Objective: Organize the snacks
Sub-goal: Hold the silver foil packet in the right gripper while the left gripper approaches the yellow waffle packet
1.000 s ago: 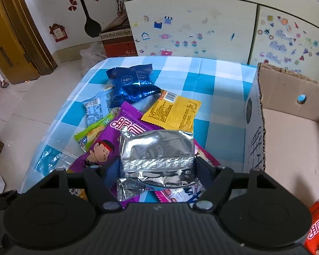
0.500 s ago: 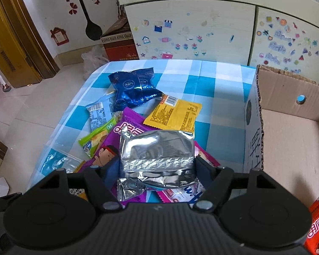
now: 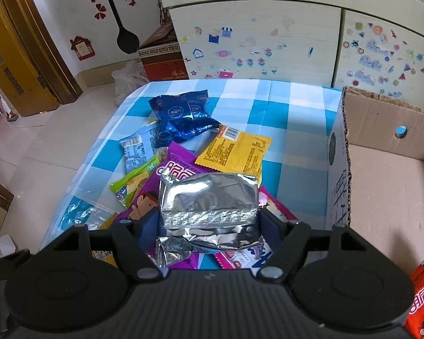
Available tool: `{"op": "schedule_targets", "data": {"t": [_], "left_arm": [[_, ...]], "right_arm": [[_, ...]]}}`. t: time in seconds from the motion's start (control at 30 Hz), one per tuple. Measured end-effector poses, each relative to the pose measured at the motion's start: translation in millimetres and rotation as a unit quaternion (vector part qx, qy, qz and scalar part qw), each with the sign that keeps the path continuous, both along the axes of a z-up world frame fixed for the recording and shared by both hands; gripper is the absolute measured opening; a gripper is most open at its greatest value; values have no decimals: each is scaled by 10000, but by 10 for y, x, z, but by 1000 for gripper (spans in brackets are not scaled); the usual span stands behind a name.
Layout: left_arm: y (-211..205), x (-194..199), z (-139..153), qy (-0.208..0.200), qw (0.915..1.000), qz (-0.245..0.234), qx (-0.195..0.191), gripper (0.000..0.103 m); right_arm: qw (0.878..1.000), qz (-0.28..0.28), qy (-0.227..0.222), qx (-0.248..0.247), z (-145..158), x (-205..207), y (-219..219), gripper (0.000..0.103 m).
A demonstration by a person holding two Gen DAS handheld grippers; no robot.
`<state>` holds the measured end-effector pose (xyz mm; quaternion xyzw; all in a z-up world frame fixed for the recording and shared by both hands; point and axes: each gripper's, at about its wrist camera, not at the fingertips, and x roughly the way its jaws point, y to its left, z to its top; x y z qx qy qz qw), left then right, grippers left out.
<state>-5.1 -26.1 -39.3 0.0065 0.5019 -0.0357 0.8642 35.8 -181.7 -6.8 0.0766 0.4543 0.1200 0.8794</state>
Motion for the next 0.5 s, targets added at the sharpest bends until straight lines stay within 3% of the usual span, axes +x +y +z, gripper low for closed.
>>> {"op": "schedule_targets", "data": {"t": [0.33,0.5], "left_arm": [[8,125,-131,-53,10000,65,10,100],[13,136,-149,-144,9998,94,-78,97]], "right_arm": [[10000,-26,13,9,-11,16,-9,74],[10000,-4,14,11,-12,6,-4,75]]}}
